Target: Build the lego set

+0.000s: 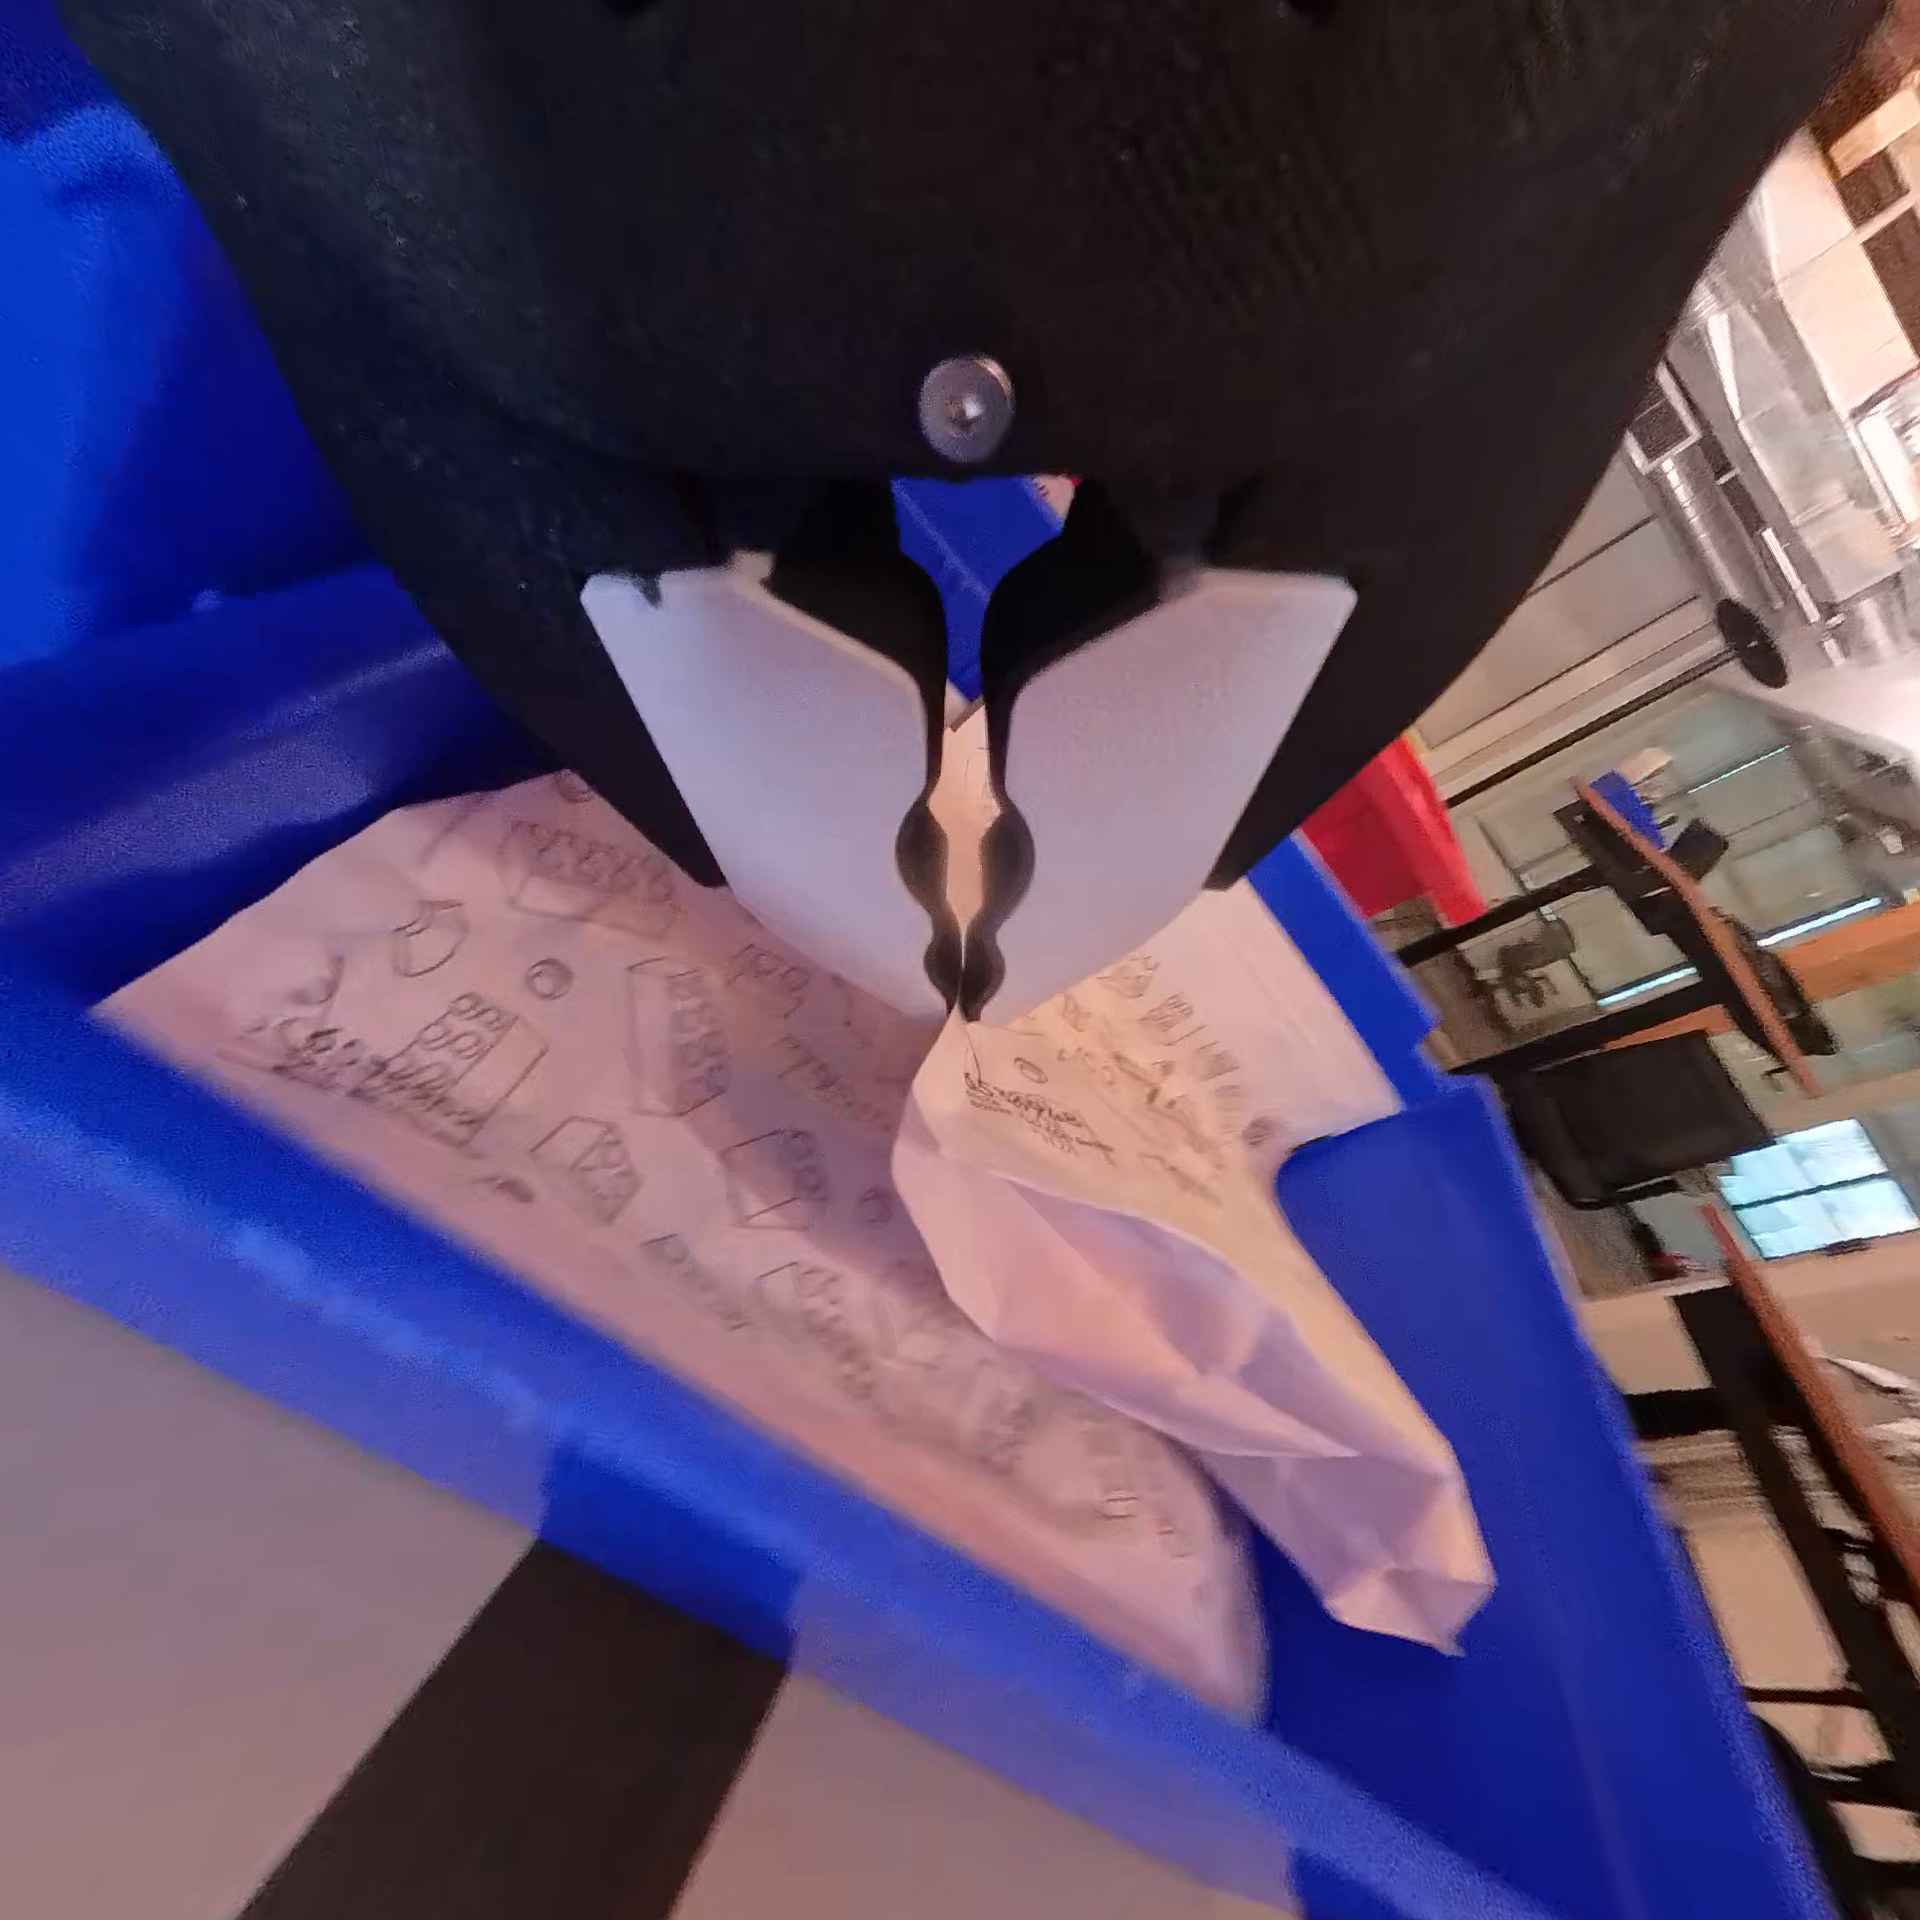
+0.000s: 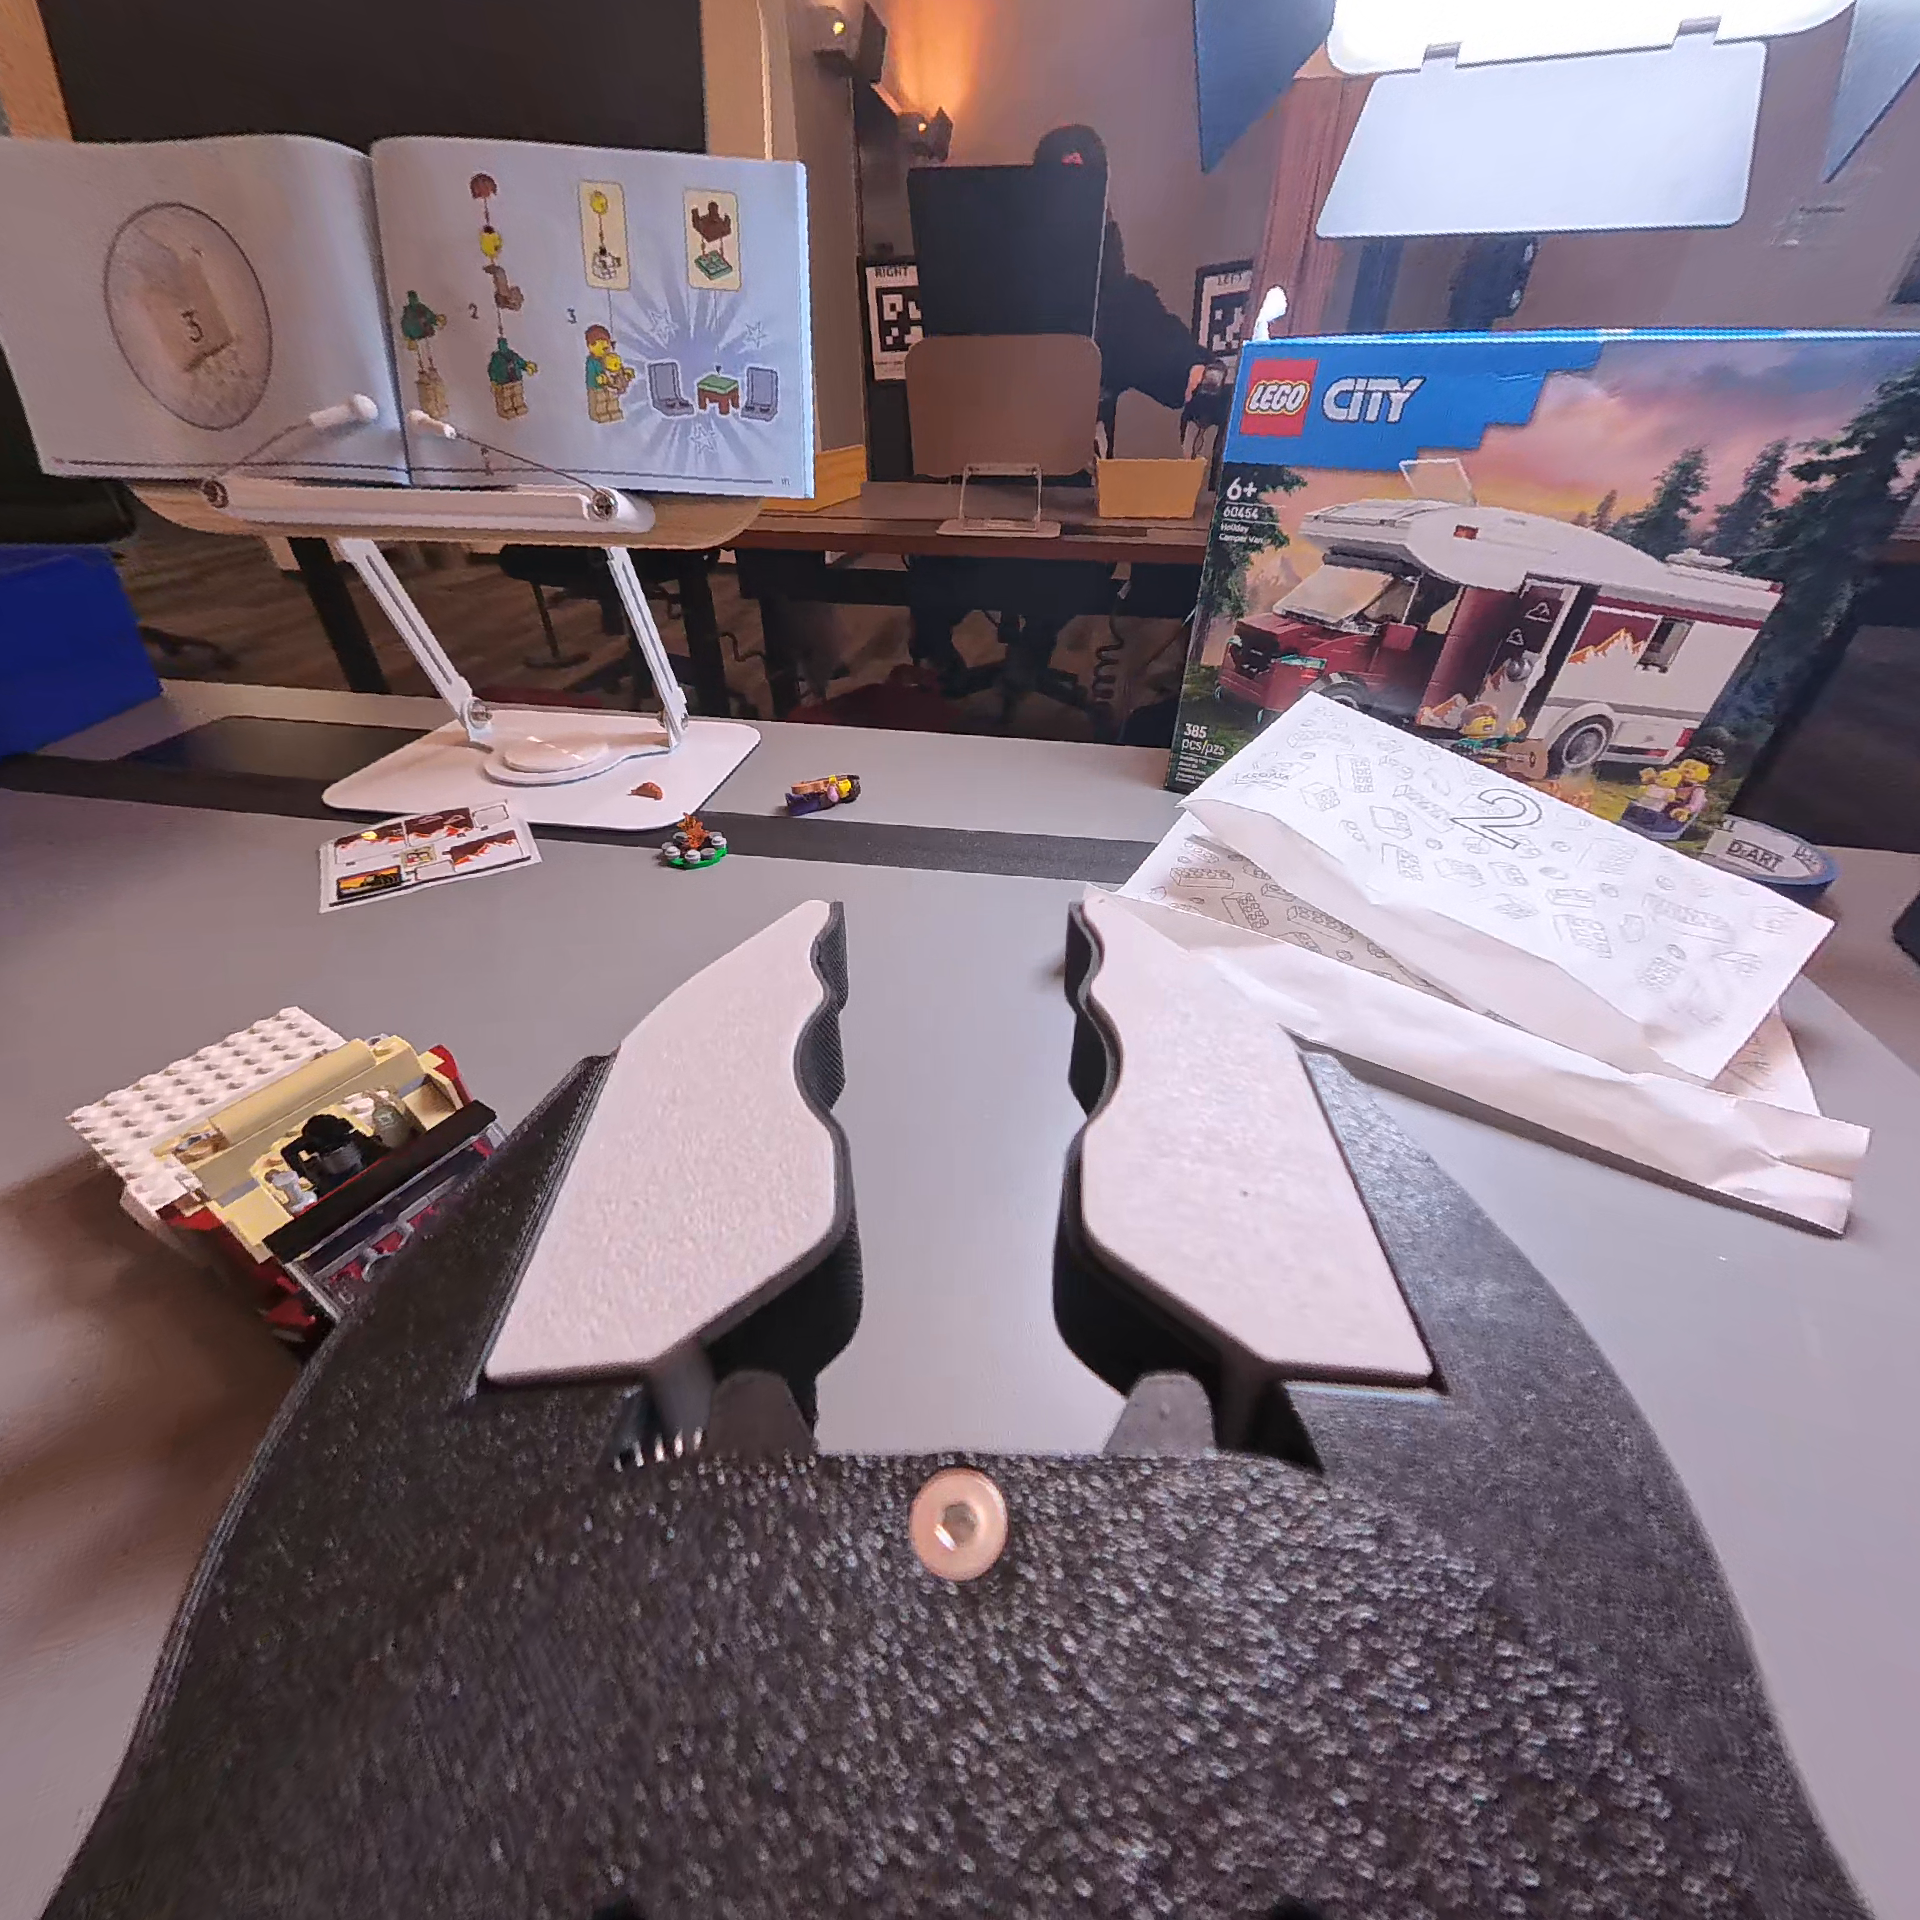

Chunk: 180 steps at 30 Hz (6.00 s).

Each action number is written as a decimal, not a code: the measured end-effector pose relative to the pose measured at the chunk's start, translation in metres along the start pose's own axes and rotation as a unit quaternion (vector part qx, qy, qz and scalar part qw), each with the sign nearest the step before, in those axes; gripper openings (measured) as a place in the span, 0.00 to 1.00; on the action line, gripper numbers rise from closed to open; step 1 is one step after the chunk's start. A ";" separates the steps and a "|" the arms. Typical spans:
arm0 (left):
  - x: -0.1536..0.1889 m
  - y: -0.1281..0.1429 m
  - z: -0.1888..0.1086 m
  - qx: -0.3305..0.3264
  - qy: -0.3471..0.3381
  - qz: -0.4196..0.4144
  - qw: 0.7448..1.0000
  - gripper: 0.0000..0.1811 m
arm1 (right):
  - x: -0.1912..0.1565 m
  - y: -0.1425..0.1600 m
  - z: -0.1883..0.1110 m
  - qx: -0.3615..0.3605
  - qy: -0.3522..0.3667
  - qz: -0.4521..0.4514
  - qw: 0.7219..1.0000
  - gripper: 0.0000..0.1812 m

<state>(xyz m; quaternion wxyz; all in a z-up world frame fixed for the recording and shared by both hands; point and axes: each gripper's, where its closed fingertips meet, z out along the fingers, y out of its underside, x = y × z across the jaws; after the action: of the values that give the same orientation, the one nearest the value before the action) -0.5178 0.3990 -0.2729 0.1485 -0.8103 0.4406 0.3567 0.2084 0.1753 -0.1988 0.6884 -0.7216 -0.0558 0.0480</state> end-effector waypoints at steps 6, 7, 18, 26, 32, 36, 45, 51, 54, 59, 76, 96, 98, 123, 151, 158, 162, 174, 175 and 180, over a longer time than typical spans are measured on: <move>-0.068 0.013 -0.066 0.069 -0.137 -0.029 0.988 0.00 | -0.004 0.002 0.000 -0.006 -0.016 0.003 1.000 0.22; -0.078 0.014 -0.084 0.085 -0.159 -0.031 0.983 0.00 | -0.006 0.001 0.000 -0.005 -0.021 0.003 1.000 0.22; -0.027 -0.048 -0.338 0.363 -0.279 0.022 0.889 0.00 | -0.099 -0.007 -0.012 0.002 -0.196 -0.041 0.980 0.27; 0.135 -0.136 -0.455 0.558 -0.159 0.059 0.812 0.00 | -0.239 -0.007 -0.044 -0.006 -0.341 -0.176 0.923 0.49; 0.234 -0.175 -0.465 0.603 -0.028 0.017 0.797 0.00 | -0.266 0.017 -0.063 -0.010 -0.330 -0.253 0.909 0.26; 0.246 -0.174 -0.459 0.610 0.051 -0.034 0.790 0.00 | -0.250 0.023 -0.066 -0.005 -0.337 -0.285 0.897 0.18; 0.325 -0.134 -0.418 0.554 0.369 -0.057 0.744 0.08 | -0.241 0.066 -0.103 -0.009 -0.390 -0.447 0.805 0.16; 0.310 -0.117 -0.374 0.474 0.517 -0.257 0.665 0.33 | -0.256 0.084 -0.122 -0.028 -0.417 -0.481 0.771 0.16; 0.324 -0.123 -0.341 0.402 0.543 -0.308 0.669 0.40 | -0.261 0.086 -0.126 -0.021 -0.420 -0.488 0.765 0.16; 0.328 -0.138 -0.350 0.415 0.636 -0.344 0.552 0.06 | -0.264 0.100 -0.136 -0.012 -0.424 -0.511 0.748 0.17; 0.309 -0.142 -0.426 0.564 0.563 -0.247 0.552 0.00 | -0.275 0.108 -0.161 -0.202 -0.542 -0.362 0.731 0.03; 0.296 -0.154 -0.527 0.659 0.486 -0.037 0.573 0.00 | -0.276 -0.078 -0.121 -0.119 -0.619 -0.358 0.689 0.00; 0.288 -0.155 -0.531 0.671 0.473 -0.044 0.569 0.00 | -0.277 -0.084 -0.123 -0.134 -0.646 -0.321 0.680 0.00; 0.292 -0.156 -0.558 0.643 0.470 -0.011 0.605 0.00 | -0.270 -0.119 -0.146 -0.097 -0.657 -0.216 0.716 0.12; 0.300 -0.174 -0.563 0.674 0.397 0.034 0.623 0.00 | -0.257 -0.096 -0.140 -0.176 -0.541 -0.525 0.633 0.00; 0.303 -0.166 -0.565 0.642 0.517 0.000 0.566 0.00 | -0.262 -0.096 -0.145 -0.028 -0.509 -0.586 0.629 0.00; 0.286 -0.162 -0.554 0.635 0.551 -0.035 0.540 0.00 | -0.251 -0.083 -0.151 -0.028 -0.511 -0.596 0.619 0.00; 0.301 -0.167 -0.545 0.644 0.510 -0.032 0.570 0.20 | -0.248 -0.085 -0.151 -0.043 -0.516 -0.539 0.664 0.00; 0.305 -0.170 -0.543 0.650 0.483 -0.028 0.586 0.22 | -0.249 -0.087 -0.150 -0.044 -0.516 -0.537 0.666 0.00; 0.324 -0.197 -0.538 0.652 0.406 -0.011 0.640 0.19 | -0.257 -0.091 -0.151 -0.043 -0.530 -0.524 0.665 0.00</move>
<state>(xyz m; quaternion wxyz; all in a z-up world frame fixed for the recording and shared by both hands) 0.0000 0.0154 -0.1402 0.4485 -0.5717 0.5657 -0.3899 -0.0247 -0.0076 -0.1026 0.4226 -0.4550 -0.7821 0.0516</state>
